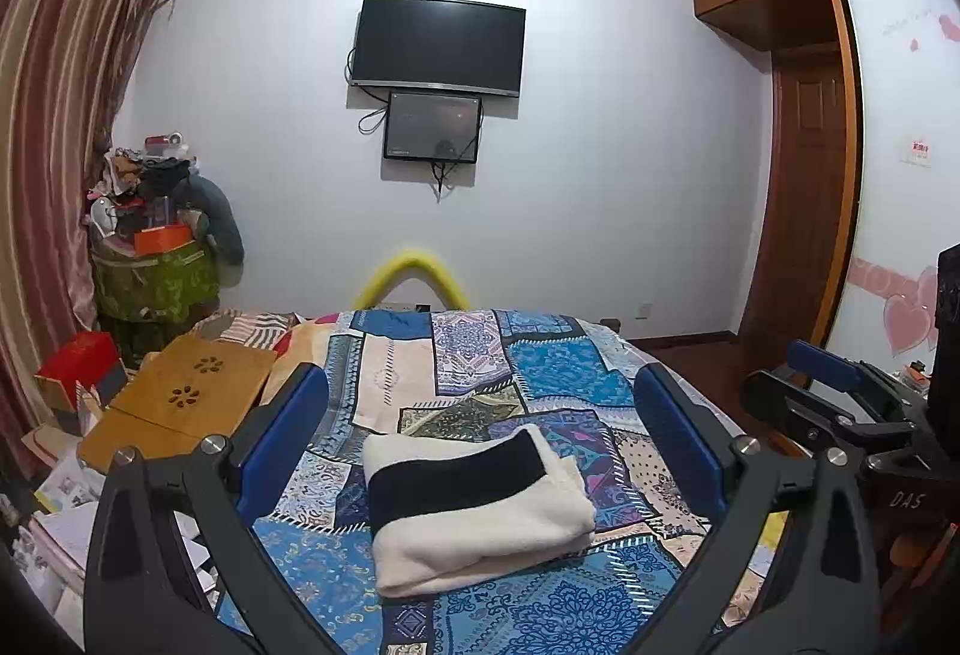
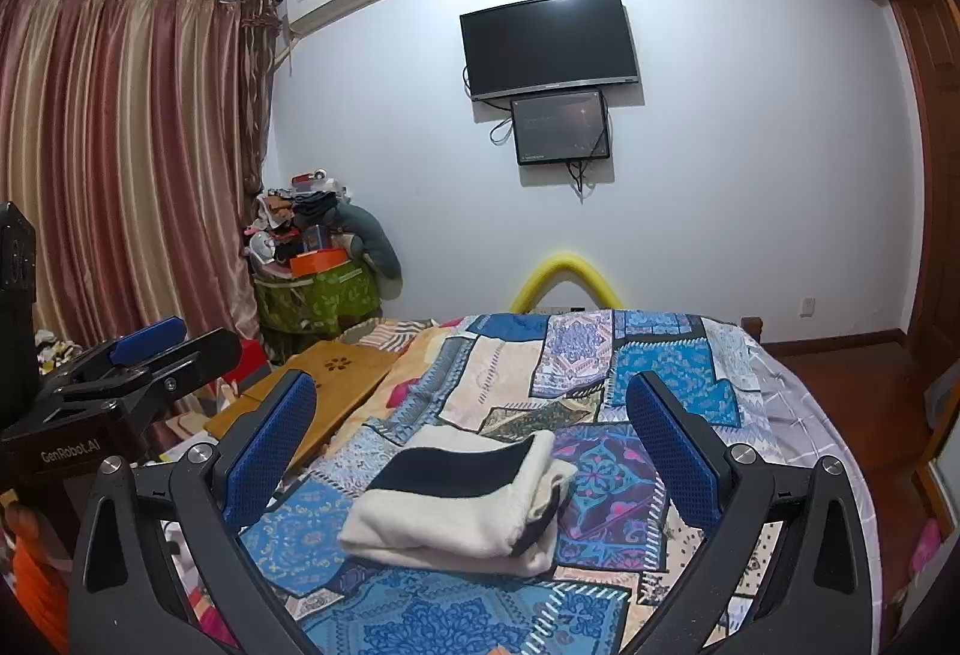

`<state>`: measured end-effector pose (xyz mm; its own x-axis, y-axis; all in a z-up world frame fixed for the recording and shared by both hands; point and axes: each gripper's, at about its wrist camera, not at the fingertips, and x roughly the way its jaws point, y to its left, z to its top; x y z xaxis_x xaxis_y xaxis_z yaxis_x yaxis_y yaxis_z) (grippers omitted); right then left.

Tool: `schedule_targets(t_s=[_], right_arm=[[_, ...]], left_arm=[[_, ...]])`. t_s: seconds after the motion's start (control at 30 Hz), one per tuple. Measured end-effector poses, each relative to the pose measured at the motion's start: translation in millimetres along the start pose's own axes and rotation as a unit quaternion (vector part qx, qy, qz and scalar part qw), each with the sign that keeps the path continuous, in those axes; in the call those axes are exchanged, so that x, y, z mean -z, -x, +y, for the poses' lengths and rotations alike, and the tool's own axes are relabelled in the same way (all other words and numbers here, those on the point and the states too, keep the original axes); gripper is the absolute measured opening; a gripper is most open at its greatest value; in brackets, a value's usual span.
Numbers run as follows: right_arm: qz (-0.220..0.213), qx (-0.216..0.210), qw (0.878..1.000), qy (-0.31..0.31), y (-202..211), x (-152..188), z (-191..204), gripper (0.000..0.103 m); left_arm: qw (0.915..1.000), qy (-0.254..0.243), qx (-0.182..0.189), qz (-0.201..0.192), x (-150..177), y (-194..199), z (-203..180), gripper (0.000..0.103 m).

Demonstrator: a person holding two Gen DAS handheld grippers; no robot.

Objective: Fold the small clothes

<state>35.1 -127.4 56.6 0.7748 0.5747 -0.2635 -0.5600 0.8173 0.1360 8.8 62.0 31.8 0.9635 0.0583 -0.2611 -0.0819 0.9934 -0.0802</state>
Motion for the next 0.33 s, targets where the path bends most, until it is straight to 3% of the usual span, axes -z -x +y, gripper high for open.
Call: schedule_targets(t_s=[0.33], right_arm=[[0.002, 0.003, 1.000, -0.002, -0.9, -0.2, -0.6, 0.103]], left_arm=[[0.9999, -0.010, 0.000, 0.002, 1.9, -0.6, -3.6, 0.103]])
